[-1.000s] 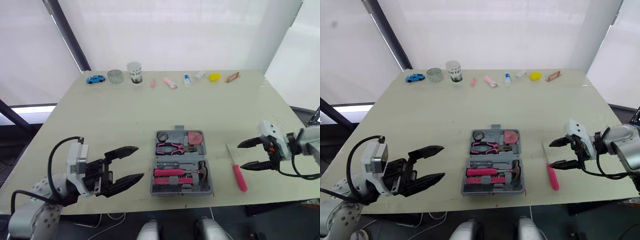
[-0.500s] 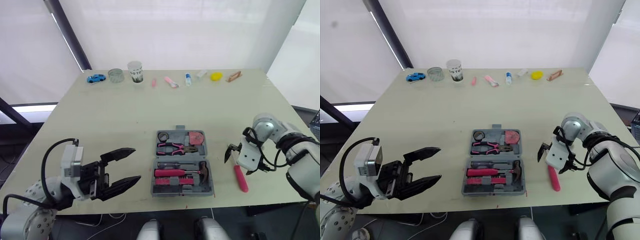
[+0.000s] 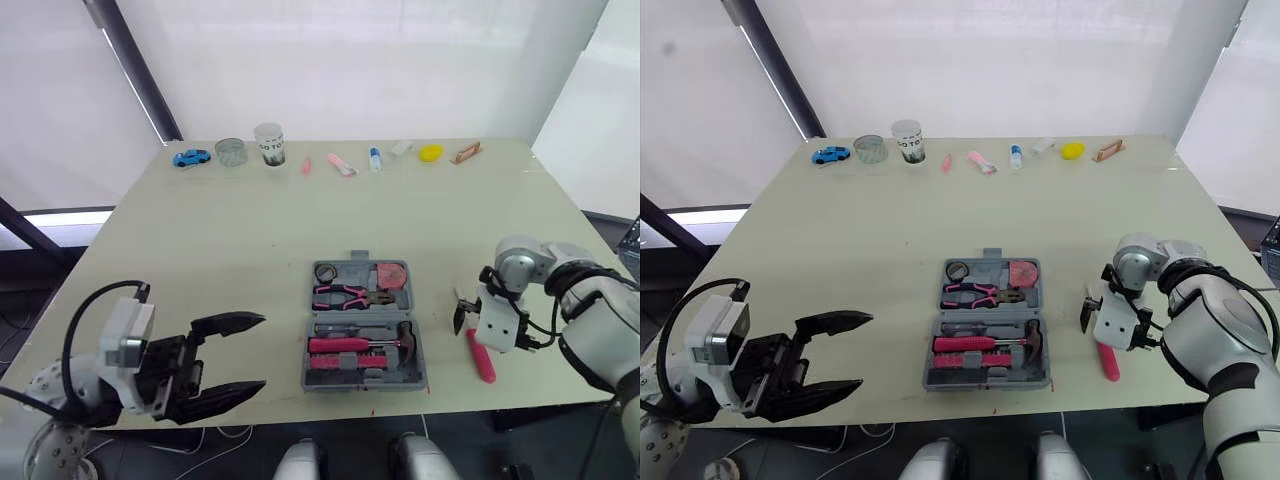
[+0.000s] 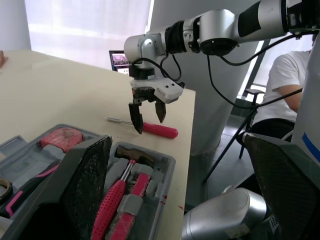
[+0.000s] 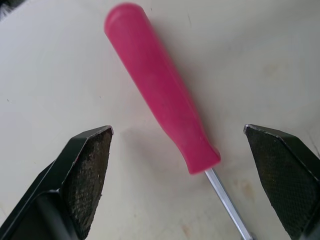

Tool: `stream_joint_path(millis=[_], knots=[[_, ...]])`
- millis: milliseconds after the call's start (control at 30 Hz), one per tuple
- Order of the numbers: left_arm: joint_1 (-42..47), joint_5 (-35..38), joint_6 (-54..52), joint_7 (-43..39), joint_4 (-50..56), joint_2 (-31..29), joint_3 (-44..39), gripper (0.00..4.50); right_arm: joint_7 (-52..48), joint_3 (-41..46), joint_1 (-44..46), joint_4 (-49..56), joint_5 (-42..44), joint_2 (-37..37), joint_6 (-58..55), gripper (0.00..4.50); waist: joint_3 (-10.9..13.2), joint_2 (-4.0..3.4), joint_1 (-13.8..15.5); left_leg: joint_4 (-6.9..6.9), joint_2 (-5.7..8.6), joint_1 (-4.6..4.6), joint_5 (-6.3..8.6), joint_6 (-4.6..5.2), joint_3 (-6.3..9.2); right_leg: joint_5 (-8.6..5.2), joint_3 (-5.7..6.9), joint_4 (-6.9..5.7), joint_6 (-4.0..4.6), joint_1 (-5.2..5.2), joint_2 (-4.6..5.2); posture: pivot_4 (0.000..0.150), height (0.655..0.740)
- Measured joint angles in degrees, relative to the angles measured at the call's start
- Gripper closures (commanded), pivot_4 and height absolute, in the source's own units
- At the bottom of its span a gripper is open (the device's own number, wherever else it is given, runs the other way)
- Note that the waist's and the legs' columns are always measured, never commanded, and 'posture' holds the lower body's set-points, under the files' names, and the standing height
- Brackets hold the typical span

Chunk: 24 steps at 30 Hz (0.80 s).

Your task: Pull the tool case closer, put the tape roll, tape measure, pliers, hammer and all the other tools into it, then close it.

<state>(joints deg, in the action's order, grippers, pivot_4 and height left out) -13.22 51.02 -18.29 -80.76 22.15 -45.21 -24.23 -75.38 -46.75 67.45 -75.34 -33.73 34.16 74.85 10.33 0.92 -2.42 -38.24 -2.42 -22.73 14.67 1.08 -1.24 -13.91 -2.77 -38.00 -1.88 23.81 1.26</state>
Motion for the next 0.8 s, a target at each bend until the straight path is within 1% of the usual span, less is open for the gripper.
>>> stream_joint_path(millis=[33,67,133,200,233,300,500,567,633,767,800], knots=[[0.2,-0.2,0.1,-0.4,-0.5,-0.2,0.0,0.00,1.0,-0.1,0.2,-0.1,-1.0,-0.1,-0.1,0.85,0.0,0.00,0.0,0.00,0.00,0.00,0.00,0.00,-0.01,0.00,0.00,0.00,0.00,0.00,-0.01,0.150,0.7400],[0.6,-0.4,0.1,-0.8,-1.2,-0.3,0.0,0.00,2.1,-0.1,0.4,-0.2,-2.0,-0.2,0.0,1.25,0.0,0.00,0.0,0.00,0.00,0.00,0.00,0.00,-0.01,0.00,0.00,0.00,0.00,0.00,-0.01,0.150,0.7400],[1.0,-0.5,0.1,-1.1,-1.7,-0.3,0.1,0.00,3.6,-0.5,0.4,-0.6,-3.6,-0.4,0.5,2.23,0.0,0.00,0.0,0.00,0.00,-0.01,0.00,0.00,0.00,0.00,0.00,0.01,0.00,0.00,0.00,0.150,0.7400],[1.3,-0.9,0.2,-1.5,-1.8,-0.3,0.1,0.00,4.4,-0.7,0.4,-1.0,-4.4,-0.5,1.0,3.08,0.0,0.00,0.0,0.00,0.01,-0.01,0.00,0.00,0.00,0.00,-0.01,0.00,-0.01,0.00,0.01,0.150,0.7400],[1.4,-1.4,0.4,-1.7,-2.2,-0.3,0.1,0.00,4.9,-0.8,0.4,-1.0,-5.0,-0.5,2.0,3.58,0.0,0.00,0.0,0.00,0.01,-0.01,0.00,0.00,-0.01,0.01,0.00,0.00,-0.01,0.00,0.01,0.150,0.7400],[1.7,-2.0,0.7,-1.8,-3.1,-0.2,0.2,0.00,5.4,-1.3,0.4,-1.4,-5.7,-0.4,4.0,4.12,0.0,0.00,0.0,0.00,0.01,-0.01,0.00,0.00,0.00,0.01,0.00,0.00,-0.01,0.00,0.01,0.150,0.7400],[1.6,-2.8,1.7,-1.8,-3.2,1.0,0.8,0.00,5.6,-1.3,0.4,-2.2,-5.8,-0.2,6.7,4.12,0.0,0.00,0.0,0.00,0.01,0.00,0.00,0.00,0.01,0.02,-0.01,-0.01,-0.03,0.00,0.01,0.150,0.7400],[1.5,-3.5,2.1,-1.8,-3.2,1.4,1.4,0.00,4.6,-0.1,0.4,-2.6,-4.3,0.1,6.7,4.12,0.0,0.00,0.0,0.00,0.01,0.00,0.00,0.01,0.00,0.02,-0.02,-0.01,-0.04,0.00,0.01,0.150,0.7400],[1.5,-3.8,2.4,-1.6,-3.4,1.8,1.7,0.00,2.8,1.9,0.4,-3.4,-1.7,0.4,6.4,4.12,0.0,0.00,0.0,0.00,0.01,0.00,0.00,0.01,0.01,0.04,-0.01,-0.01,-0.06,-0.01,0.01,0.150,0.7400],[1.5,-4.2,2.6,-0.9,-3.7,2.5,1.8,0.00,-5.9,7.7,0.0,-3.1,8.4,1.4,5.2,4.12,0.0,0.00,0.0,0.00,0.00,0.00,0.01,0.01,0.02,0.09,0.00,-0.02,-0.15,-0.02,0.02,0.150,0.7400],[1.5,-4.2,2.6,-0.8,-3.7,2.5,1.8,0.00,-6.5,8.0,-0.1,-3.0,9.0,1.6,5.2,4.12,0.0,0.00,0.0,0.00,0.00,0.00,0.01,0.01,0.03,0.10,0.01,-0.01,-0.16,-0.02,0.02,0.150,0.7400]])
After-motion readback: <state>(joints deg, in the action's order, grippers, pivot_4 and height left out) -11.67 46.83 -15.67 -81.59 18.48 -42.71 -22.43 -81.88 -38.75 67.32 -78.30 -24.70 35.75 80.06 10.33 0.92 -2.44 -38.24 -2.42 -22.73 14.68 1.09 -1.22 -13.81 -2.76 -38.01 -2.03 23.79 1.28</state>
